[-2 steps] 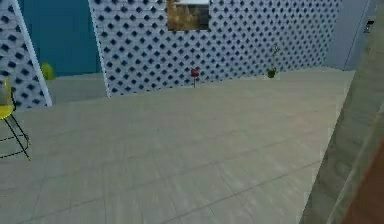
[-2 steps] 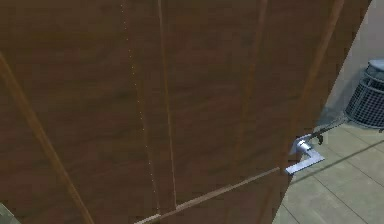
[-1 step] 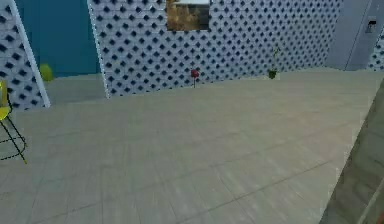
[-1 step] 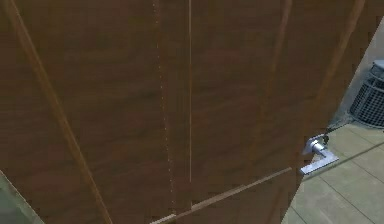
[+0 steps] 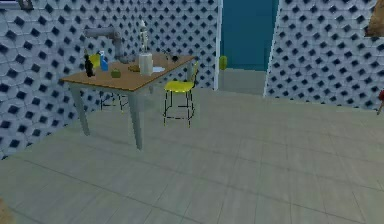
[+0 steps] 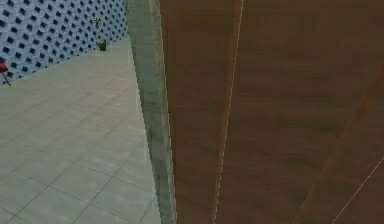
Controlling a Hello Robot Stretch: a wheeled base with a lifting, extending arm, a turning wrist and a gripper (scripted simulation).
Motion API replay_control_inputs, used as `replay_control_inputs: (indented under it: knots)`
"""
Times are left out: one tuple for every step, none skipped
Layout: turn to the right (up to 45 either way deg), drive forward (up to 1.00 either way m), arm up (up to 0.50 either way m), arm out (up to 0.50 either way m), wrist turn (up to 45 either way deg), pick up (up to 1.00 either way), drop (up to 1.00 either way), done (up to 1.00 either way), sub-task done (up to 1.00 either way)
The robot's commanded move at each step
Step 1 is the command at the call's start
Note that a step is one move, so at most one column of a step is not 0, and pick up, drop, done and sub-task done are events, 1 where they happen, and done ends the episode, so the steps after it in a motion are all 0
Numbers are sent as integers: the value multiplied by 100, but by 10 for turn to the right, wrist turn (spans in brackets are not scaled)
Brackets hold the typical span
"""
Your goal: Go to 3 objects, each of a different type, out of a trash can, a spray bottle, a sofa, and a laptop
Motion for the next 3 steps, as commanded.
replay_control_inputs:
  knots:
    - [-90,0,0,0,0,0,0,0,0]
    - [0,65,0,0,0,0,0,0,0]
    - [-270,0,0,0,0,0,0,0,0]
